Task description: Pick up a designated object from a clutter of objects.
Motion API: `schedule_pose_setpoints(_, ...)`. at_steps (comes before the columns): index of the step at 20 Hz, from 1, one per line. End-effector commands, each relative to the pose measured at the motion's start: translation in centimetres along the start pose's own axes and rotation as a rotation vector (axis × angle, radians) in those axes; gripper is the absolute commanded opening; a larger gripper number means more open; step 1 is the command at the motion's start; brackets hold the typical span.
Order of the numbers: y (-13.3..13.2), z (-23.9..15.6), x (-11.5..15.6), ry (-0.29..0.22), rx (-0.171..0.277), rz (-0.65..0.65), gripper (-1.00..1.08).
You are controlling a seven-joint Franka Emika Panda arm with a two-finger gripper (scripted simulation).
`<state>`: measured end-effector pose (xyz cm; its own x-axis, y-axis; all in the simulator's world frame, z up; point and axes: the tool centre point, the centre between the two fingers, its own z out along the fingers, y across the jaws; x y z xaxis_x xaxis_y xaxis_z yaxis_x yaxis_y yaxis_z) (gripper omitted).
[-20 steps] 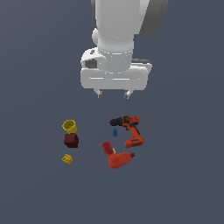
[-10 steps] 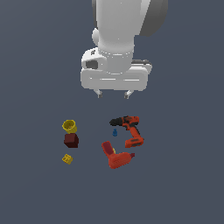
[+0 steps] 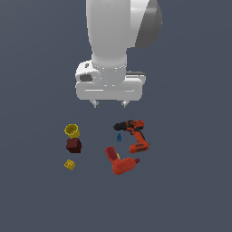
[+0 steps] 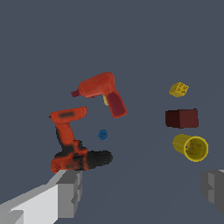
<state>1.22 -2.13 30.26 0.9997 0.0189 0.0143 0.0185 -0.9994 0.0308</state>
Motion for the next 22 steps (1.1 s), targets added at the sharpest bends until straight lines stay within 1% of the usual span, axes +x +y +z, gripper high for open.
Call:
schedule_pose_setpoints(1, 1.2, 1.2, 0.2, -0.002, 0.002, -0.014, 1.00)
schedule_pose_setpoints(5, 3.8, 3.6, 0.3, -0.004, 0.005, -0.046, 1.00)
schedule_pose_setpoints(11, 8.6, 8.3, 0.0, -0.008, 0.013, -0.104, 1.00)
schedule_pose_setpoints(18, 14.3, 13.9, -1.6, -0.010, 0.022, -0.174, 1.00)
schedule_pose_setpoints(22, 17.0, 16.7, -2.8, -0.010, 0.026, -0.208, 1.00)
